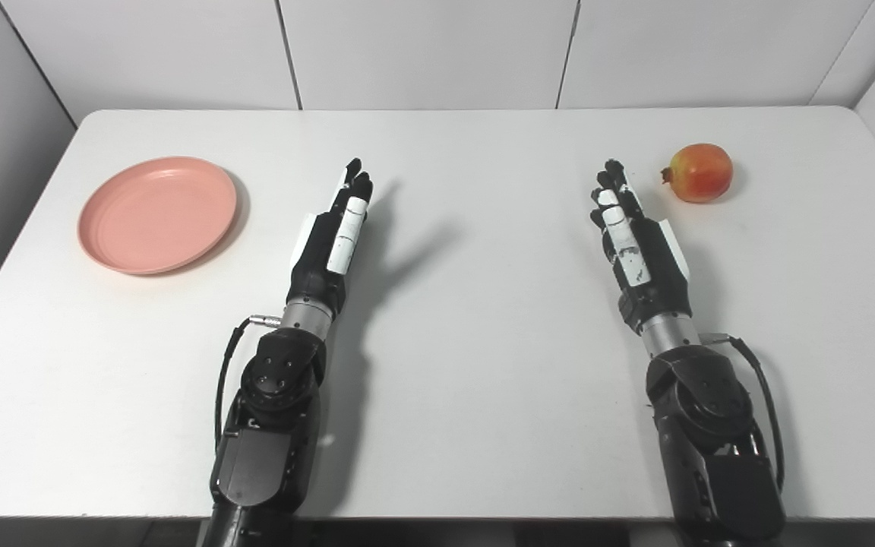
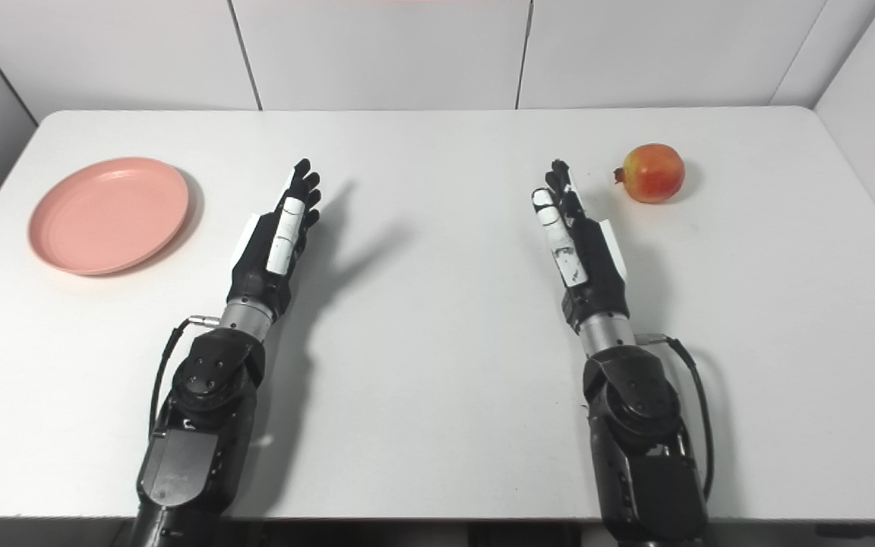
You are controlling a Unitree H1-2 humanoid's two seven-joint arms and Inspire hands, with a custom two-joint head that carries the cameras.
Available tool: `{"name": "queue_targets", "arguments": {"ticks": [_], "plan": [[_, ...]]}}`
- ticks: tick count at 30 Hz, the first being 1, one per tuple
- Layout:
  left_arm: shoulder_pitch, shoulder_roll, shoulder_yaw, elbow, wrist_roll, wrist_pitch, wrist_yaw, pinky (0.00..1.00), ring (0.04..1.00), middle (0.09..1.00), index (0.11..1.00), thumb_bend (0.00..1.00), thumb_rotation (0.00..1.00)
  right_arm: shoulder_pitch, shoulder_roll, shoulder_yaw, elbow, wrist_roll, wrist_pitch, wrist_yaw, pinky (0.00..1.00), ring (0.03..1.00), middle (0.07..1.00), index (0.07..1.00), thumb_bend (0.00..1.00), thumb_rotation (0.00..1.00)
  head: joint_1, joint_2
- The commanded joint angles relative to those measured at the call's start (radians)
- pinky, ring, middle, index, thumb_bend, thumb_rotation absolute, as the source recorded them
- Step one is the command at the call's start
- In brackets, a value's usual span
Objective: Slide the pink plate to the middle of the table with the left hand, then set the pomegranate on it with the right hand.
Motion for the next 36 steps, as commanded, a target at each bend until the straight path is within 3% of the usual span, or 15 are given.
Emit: {"name": "queue_targets", "arguments": {"ticks": [1,36], "plan": [[-0.034,-0.001,0.0,-0.04,0.001,-0.028,-0.002,1.0,1.0,1.0,1.0,0.84,1.0,-0.033,-0.004,-0.004,-0.033,0.004,0.0,0.003,1.0,1.0,1.0,1.0,0.74,0.85,0.001,-0.001],[-0.034,-0.002,0.003,-0.043,-0.011,-0.028,-0.009,1.0,1.0,1.0,1.0,0.84,1.0,-0.036,-0.002,-0.003,-0.04,-0.007,-0.014,-0.003,1.0,1.0,1.0,1.0,0.73,0.86,0.0,0.003]]}}
